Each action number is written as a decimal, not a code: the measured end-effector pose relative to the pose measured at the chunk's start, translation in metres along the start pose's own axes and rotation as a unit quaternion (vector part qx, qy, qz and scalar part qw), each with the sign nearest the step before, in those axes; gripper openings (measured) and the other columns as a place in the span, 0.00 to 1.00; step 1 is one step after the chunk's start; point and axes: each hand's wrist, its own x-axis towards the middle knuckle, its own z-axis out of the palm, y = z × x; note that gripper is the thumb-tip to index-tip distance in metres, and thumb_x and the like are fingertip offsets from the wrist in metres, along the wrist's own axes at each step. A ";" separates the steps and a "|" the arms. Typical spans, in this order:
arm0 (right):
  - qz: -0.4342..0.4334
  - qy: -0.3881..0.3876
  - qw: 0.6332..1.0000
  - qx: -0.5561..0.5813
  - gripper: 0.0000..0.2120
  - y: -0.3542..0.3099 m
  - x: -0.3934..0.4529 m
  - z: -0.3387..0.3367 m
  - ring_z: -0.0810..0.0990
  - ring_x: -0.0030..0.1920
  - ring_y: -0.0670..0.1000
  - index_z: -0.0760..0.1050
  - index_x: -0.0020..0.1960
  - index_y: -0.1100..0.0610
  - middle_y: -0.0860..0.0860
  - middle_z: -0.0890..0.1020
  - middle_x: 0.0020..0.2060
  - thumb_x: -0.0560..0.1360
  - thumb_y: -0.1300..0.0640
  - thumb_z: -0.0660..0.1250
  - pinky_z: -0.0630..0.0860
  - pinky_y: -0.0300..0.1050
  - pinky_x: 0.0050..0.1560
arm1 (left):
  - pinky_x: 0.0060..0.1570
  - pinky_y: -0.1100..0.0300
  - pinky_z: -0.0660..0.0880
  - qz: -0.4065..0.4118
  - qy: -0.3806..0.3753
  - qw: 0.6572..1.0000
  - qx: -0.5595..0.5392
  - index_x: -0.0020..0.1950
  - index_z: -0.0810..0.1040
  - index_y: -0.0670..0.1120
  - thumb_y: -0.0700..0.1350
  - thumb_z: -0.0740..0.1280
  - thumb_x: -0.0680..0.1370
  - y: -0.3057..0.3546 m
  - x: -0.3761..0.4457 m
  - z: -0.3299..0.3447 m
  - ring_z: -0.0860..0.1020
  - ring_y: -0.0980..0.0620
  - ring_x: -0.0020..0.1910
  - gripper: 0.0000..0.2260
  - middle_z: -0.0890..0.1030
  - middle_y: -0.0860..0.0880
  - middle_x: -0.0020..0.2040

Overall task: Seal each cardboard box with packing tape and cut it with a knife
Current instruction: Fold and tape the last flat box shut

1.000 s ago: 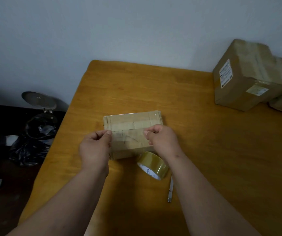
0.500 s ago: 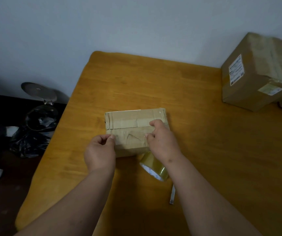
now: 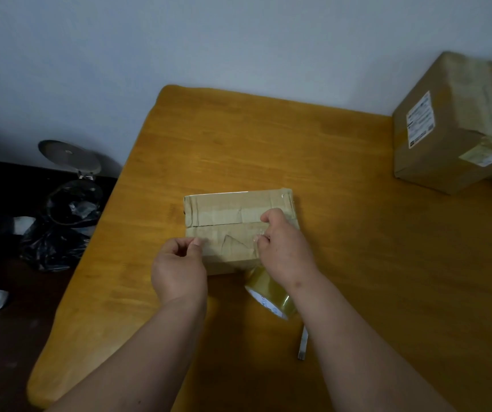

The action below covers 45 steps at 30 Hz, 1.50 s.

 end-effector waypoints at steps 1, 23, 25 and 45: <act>-0.001 -0.001 1.000 -0.004 0.13 0.000 0.000 0.001 0.77 0.38 0.48 0.66 0.62 0.48 0.45 0.75 0.36 0.79 0.55 0.64 0.67 0.41 0.33 | 0.42 0.54 0.78 0.000 -0.003 1.000 0.002 0.40 0.79 0.54 0.49 0.70 0.77 0.000 0.000 -0.001 0.78 0.57 0.43 0.06 0.80 0.57 0.41; -0.049 0.022 0.995 -0.082 0.10 0.007 0.004 0.009 0.72 0.33 0.45 0.66 0.58 0.50 0.43 0.72 0.33 0.79 0.56 0.62 0.62 0.43 0.30 | 0.39 0.56 0.76 0.137 -0.039 0.981 0.133 0.44 0.71 0.61 0.50 0.68 0.78 -0.009 0.003 -0.006 0.77 0.53 0.46 0.08 0.76 0.59 0.42; -0.054 0.025 0.995 -0.083 0.10 0.006 0.004 0.009 0.72 0.33 0.45 0.66 0.58 0.51 0.44 0.73 0.33 0.79 0.56 0.62 0.63 0.43 0.30 | 0.46 0.50 0.78 0.159 -0.046 0.975 0.148 0.48 0.73 0.59 0.50 0.68 0.78 -0.011 0.004 -0.005 0.77 0.51 0.50 0.05 0.76 0.59 0.43; -0.043 0.143 0.978 -0.148 0.22 0.012 -0.008 0.001 0.70 0.55 0.53 0.74 0.59 0.52 0.49 0.73 0.55 0.68 0.68 0.62 0.66 0.48 0.55 | 0.51 0.48 0.75 0.203 -0.039 0.962 0.180 0.61 0.75 0.49 0.44 0.65 0.80 -0.010 0.010 -0.014 0.75 0.45 0.54 0.10 0.76 0.47 0.54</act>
